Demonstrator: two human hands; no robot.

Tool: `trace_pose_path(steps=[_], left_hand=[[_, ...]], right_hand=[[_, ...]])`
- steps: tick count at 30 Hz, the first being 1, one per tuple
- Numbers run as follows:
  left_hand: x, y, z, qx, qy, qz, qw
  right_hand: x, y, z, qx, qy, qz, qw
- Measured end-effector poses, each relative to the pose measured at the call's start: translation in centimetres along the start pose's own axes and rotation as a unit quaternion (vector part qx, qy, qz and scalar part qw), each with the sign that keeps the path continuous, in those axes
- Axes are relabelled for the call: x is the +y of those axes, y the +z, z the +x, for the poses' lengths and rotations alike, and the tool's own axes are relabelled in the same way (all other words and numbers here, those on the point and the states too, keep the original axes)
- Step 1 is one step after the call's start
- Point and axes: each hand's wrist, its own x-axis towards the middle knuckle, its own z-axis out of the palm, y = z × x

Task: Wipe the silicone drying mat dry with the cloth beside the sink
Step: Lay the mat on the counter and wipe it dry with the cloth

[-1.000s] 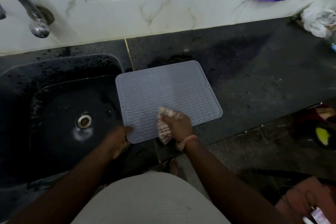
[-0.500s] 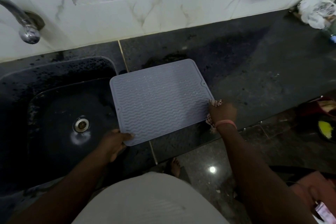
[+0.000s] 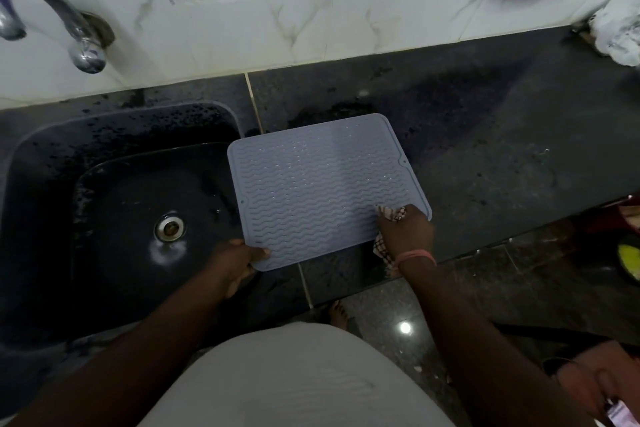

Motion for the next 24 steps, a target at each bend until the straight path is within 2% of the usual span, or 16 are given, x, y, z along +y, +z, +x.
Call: trace_pose_path(steps=[6,11,19,24], left_hand=[[0.0,-0.1,0.0,-0.004,0.001,-0.008,1.000],[0.3,0.1,-0.5,-0.003,0.001,-0.005,1.000],[0.2,0.4,-0.8,-0.004,0.011,0.002,1.000],[0.3,0.4,-1.0,0.001,0.010,0.000,1.000]], right_hand=[[-1.9,1.8,-3.3,-0.020,-0.015,0.043,0.999],[-2.4,4.1,-4.7,-0.051,-0.048,0.002,0.997],[-3.9,6.7,-8.1,-0.108,-0.122,0.018,0.986],[-4.9,8.2,-10.1,-0.148,-0.207,0.008,0.967]])
